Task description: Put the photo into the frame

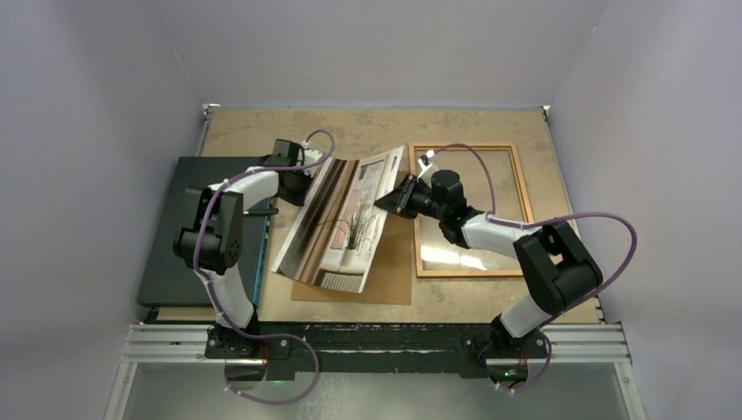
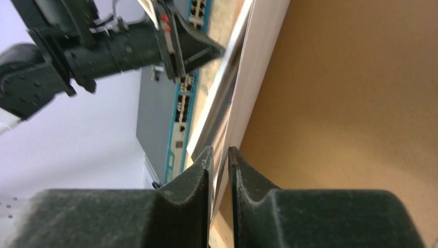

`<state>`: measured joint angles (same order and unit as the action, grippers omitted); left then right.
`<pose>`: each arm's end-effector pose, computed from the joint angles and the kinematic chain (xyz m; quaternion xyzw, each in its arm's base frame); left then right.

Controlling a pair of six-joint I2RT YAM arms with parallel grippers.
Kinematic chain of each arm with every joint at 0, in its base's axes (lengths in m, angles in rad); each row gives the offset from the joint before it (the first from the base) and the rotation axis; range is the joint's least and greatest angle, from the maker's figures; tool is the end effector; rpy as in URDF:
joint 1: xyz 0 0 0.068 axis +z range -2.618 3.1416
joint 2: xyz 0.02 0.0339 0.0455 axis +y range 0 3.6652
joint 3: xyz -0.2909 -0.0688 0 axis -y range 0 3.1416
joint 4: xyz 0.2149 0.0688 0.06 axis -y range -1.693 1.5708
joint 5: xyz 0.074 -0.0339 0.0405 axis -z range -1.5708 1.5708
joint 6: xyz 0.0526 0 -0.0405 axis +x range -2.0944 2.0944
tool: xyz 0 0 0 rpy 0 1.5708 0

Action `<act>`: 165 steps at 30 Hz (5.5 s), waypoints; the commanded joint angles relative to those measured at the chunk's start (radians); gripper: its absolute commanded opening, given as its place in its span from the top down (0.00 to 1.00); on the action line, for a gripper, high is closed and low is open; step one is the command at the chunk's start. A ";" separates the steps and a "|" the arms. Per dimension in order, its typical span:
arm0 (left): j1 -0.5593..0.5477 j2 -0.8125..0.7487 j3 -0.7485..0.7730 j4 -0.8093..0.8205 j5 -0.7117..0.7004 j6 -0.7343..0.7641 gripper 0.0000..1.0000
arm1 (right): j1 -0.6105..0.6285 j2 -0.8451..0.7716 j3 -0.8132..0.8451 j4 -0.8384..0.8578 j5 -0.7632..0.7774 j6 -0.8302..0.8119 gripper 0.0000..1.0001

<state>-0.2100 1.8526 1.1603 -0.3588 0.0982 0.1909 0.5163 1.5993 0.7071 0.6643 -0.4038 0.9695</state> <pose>0.3582 -0.0816 0.1923 0.2046 0.9434 -0.0499 0.2562 0.2760 0.1804 0.2470 0.0508 0.7754 0.5279 0.3427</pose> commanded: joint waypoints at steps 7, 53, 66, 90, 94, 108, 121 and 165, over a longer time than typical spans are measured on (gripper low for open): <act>-0.001 -0.123 0.140 -0.150 0.090 -0.025 0.76 | -0.002 -0.052 0.190 -0.285 0.134 -0.171 1.00; -0.001 -0.211 0.225 -0.263 0.139 -0.015 0.62 | 0.263 0.352 1.121 -1.704 1.292 -0.536 1.00; 0.000 -0.235 0.194 -0.256 0.129 -0.002 0.62 | 0.220 0.450 1.070 -1.585 1.266 -0.492 0.97; 0.000 -0.232 0.146 -0.222 0.157 -0.010 0.64 | 0.073 0.384 0.958 -1.407 1.303 -0.479 0.98; 0.001 -0.226 0.146 -0.220 0.164 -0.007 0.64 | 0.054 0.375 0.952 -1.397 1.318 -0.476 0.98; 0.005 -0.228 0.127 -0.201 0.185 -0.005 0.64 | 0.013 0.372 0.936 -1.359 1.332 -0.477 0.98; 0.014 -0.231 0.106 -0.187 0.197 -0.009 0.65 | -0.004 0.376 0.870 -1.297 1.329 -0.567 1.00; 0.020 -0.214 0.098 -0.186 0.219 -0.022 0.68 | 0.047 0.318 0.711 -1.096 1.339 -0.815 1.00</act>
<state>-0.1974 1.6566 1.2617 -0.5671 0.2913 0.1749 0.5625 1.9606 1.4479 -0.4583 0.9245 0.1799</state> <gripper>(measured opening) 0.321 0.004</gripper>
